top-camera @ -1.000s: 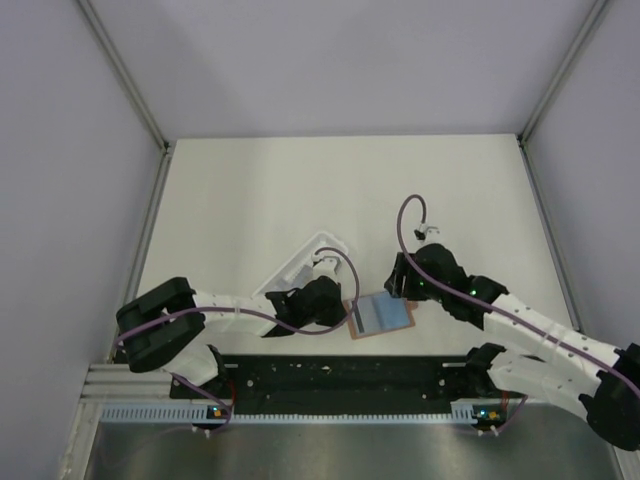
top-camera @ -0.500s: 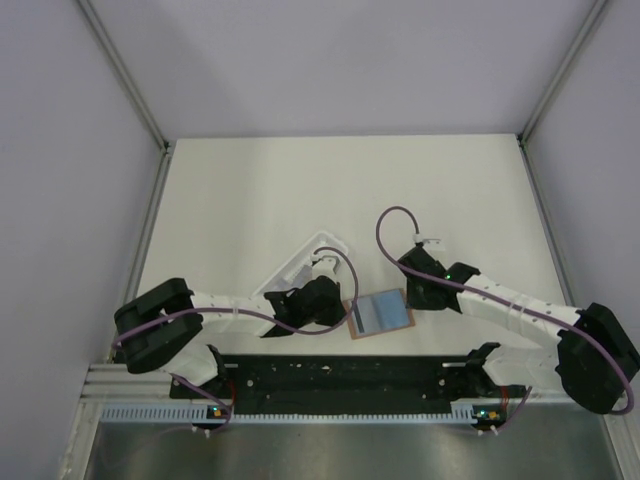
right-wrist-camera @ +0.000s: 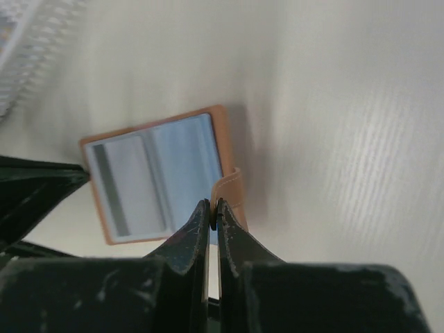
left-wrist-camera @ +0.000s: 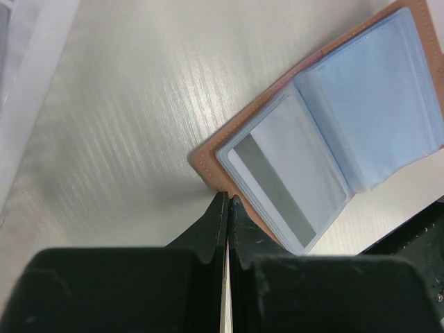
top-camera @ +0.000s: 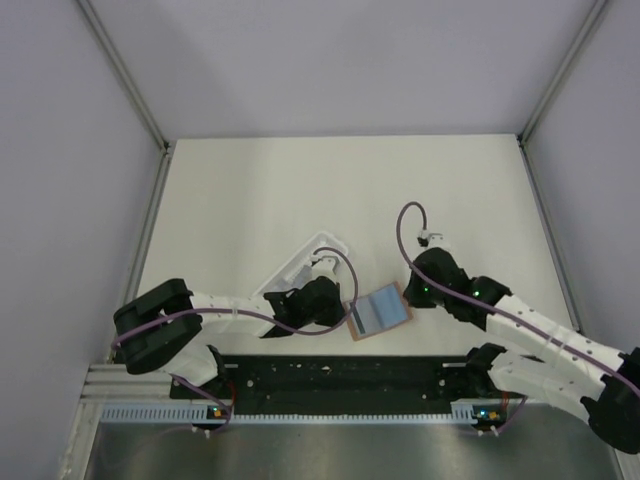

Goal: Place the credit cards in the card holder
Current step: Close the card holder at the center of the board.

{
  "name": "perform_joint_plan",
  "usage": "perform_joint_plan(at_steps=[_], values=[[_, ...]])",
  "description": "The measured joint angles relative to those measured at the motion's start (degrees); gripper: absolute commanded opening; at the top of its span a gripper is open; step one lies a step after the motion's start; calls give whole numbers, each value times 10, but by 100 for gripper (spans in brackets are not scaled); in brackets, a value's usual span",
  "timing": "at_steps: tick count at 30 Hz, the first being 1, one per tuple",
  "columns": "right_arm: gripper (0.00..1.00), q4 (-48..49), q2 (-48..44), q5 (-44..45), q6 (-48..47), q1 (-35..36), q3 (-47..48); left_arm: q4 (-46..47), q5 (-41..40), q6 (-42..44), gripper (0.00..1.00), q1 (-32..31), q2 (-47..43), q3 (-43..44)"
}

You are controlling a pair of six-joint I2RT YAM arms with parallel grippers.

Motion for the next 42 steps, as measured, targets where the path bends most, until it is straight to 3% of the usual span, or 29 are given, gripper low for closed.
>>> perform_joint_plan(at_steps=[5, 10, 23, 29, 30, 33, 37, 39, 42], values=[[0, 73, -77, -107, -9, 0, -20, 0, 0, 0, 0, 0, 0, 0], [0, 148, -86, -212, 7, 3, -45, -1, 0, 0, 0, 0, 0, 0], [0, 286, 57, -333, 23, 69, -68, -6, 0, -3, 0, 0, -5, -1], [0, 379, 128, -349, 56, 89, -102, -41, -8, -17, 0, -4, -90, -21], [3, 393, 140, -351, 59, 90, -104, -49, -11, -21, 0, -6, -114, -26], [26, 425, 176, -353, 66, 95, -104, -72, -19, -29, 0, -9, -171, -37], [49, 441, 209, -359, 67, 101, -103, -102, -31, -35, 0, -11, -226, -47], [56, 440, 208, -360, 64, 104, -102, -112, -37, -37, 0, -11, -237, -49], [57, 424, 185, -360, 51, 104, -94, -123, -44, -38, 0, -11, -238, -49]])
